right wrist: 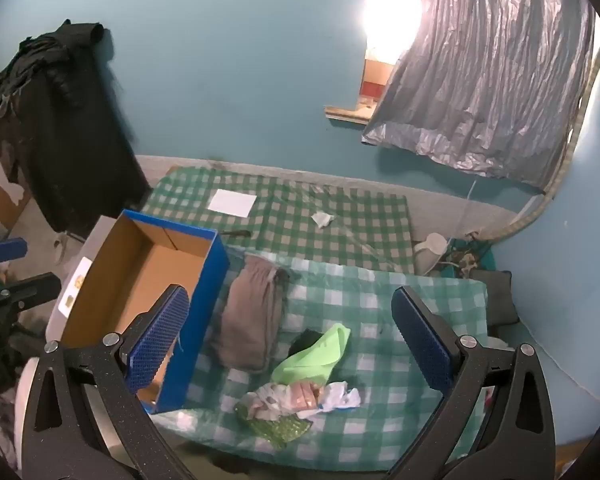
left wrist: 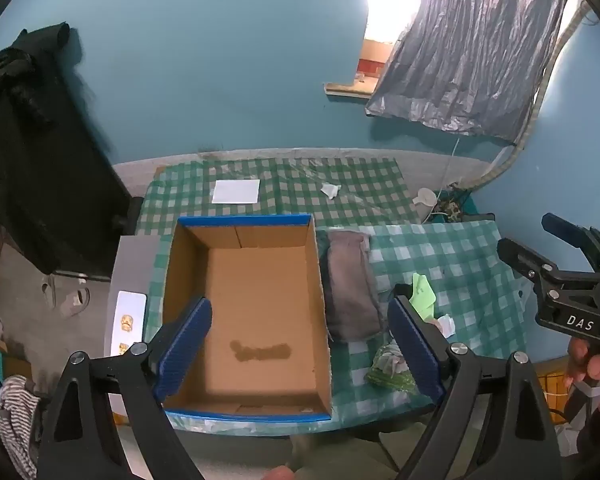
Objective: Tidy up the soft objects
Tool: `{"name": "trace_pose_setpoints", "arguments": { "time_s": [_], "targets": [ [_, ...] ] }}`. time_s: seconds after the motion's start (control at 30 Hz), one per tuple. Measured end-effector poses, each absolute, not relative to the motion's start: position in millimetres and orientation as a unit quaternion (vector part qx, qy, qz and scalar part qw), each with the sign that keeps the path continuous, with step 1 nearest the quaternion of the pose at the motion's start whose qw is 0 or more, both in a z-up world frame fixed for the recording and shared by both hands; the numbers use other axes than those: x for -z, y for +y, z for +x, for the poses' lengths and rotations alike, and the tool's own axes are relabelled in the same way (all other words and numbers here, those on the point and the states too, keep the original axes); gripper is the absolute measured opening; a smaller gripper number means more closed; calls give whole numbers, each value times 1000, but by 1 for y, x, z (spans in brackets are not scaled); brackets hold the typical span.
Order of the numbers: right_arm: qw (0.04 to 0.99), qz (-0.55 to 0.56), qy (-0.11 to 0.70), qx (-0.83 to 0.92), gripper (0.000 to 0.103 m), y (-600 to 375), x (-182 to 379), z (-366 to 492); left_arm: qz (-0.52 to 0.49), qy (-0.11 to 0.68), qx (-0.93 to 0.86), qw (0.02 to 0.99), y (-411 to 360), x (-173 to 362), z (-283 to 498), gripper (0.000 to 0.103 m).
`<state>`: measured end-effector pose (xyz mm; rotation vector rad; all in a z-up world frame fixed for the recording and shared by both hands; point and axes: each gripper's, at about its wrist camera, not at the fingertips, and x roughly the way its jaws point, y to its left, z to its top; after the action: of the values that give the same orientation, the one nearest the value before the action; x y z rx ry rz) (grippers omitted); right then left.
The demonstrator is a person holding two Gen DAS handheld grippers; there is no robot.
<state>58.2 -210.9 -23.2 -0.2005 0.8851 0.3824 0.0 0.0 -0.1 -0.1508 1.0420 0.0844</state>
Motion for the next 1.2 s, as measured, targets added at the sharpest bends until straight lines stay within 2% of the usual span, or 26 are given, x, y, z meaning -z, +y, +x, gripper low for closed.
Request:
{"name": "trace_pose_setpoints", "arguments": {
  "time_s": [1.2],
  "targets": [
    [870,-82,448,-188,101,-231,38,70,-53,508,-21,860,-26,5,14,88]
  ]
}}
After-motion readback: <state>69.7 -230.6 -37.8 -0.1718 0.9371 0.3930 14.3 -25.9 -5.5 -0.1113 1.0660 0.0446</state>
